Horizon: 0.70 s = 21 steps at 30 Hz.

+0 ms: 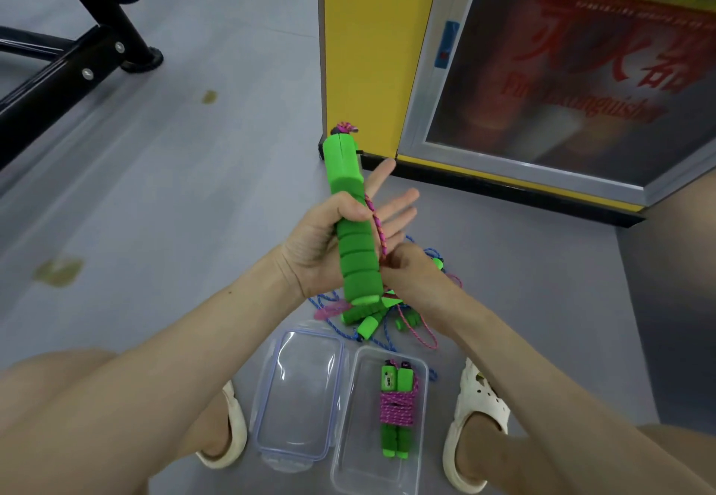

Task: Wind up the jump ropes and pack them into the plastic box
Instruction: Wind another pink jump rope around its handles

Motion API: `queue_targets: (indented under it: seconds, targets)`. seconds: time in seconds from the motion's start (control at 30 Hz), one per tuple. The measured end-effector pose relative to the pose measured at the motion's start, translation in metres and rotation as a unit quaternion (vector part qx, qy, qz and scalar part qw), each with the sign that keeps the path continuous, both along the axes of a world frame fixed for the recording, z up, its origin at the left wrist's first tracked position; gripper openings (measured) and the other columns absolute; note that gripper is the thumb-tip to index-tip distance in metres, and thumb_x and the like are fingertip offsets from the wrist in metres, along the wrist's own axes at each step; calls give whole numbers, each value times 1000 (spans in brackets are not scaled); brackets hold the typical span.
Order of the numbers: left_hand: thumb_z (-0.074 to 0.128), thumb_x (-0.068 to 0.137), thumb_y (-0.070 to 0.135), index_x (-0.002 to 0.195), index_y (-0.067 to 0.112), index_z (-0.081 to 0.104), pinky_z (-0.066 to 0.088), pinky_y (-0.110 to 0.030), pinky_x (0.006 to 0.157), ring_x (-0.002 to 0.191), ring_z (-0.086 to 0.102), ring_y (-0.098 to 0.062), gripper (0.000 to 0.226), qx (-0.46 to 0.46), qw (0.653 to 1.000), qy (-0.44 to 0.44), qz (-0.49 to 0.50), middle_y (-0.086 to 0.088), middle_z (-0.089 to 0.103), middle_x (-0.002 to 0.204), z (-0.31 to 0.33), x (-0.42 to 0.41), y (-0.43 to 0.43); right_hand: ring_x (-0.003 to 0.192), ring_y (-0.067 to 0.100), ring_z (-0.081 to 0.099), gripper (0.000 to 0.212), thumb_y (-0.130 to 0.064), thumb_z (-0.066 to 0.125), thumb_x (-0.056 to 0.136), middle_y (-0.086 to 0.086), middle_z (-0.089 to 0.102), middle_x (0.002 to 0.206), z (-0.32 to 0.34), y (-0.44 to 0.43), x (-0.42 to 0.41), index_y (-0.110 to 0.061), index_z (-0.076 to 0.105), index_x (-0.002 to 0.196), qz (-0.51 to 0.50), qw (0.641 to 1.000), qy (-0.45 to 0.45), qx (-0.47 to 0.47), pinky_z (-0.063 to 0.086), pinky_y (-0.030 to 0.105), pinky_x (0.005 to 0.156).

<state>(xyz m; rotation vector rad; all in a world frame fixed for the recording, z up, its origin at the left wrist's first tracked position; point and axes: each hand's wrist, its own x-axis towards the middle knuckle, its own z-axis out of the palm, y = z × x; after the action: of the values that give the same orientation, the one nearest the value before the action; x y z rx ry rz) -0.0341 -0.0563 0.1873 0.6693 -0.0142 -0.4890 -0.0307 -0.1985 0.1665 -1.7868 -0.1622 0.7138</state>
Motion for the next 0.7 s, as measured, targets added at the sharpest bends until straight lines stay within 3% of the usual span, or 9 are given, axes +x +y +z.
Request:
queue_targets:
  seconds: [0.07, 0.17, 0.3, 0.4, 0.5, 0.6, 0.63, 0.7]
  targets:
    - [54, 59, 4, 142, 32, 40, 36, -27, 101, 135, 42, -17, 90, 95, 993, 17, 71, -6, 49, 143, 5, -1, -1, 57, 13, 60, 13, -4, 55, 92, 18, 67, 68, 0, 3, 3, 0, 67, 88, 50, 996, -70, -19, 52, 25, 59]
    - [46, 58, 5, 129, 38, 49, 40, -17, 84, 132, 42, -10, 78, 191, 972, 29, 130, 1, 49, 142, 5, -1, -4, 52, 11, 56, 16, -15, 58, 91, 7, 64, 59, -3, 3, 7, -12, 70, 81, 88, 985, -123, -87, 51, 30, 60]
    - [49, 55, 7, 98, 33, 56, 39, -17, 89, 131, 44, -10, 51, 284, 954, 12, 97, 0, 51, 140, 5, -2, -4, 57, 16, 64, 17, -20, 62, 87, 2, 67, 59, -2, 1, 7, -10, 70, 76, 127, 961, -180, -169, 55, 37, 67]
    - [52, 53, 8, 101, 23, 60, 42, -20, 87, 120, 53, -12, 50, 356, 930, 19, 93, 3, 60, 129, 3, 2, -1, 53, 8, 61, 20, -22, 63, 86, -4, 65, 55, -1, -2, 11, -18, 64, 67, 142, 946, -190, -223, 55, 37, 67]
    - [59, 63, 7, 105, 17, 58, 43, -21, 74, 94, 58, -12, 43, 512, 855, -2, 86, 0, 65, 119, 3, 4, 3, 59, 9, 62, 13, -24, 66, 84, -4, 65, 60, -2, -6, 13, -17, 67, 73, 155, 931, -200, -261, 54, 35, 69]
    - [64, 73, 1, 100, 27, 53, 41, -19, 68, 67, 52, -13, 39, 630, 770, -87, 51, -3, 62, 81, 3, 3, 4, 74, 20, 61, 9, -24, 67, 83, -2, 63, 70, -1, -8, 14, -15, 71, 84, 135, 919, -241, -281, 49, 33, 69]
    - [65, 74, 0, 103, 27, 52, 41, -17, 73, 64, 53, -11, 41, 655, 748, -101, 22, 2, 56, 73, 0, 1, 5, 77, 21, 60, 11, -24, 66, 84, 0, 64, 73, 1, -8, 15, -15, 72, 88, 123, 912, -267, -288, 46, 32, 69]
    - [68, 73, 7, 118, 21, 52, 41, -25, 99, 82, 61, -14, 49, 709, 693, -123, -43, 4, 60, 79, -8, 1, 8, 80, 23, 62, 13, -24, 66, 85, 3, 70, 80, 3, -10, 18, -18, 75, 93, 86, 901, -322, -279, 45, 32, 72]
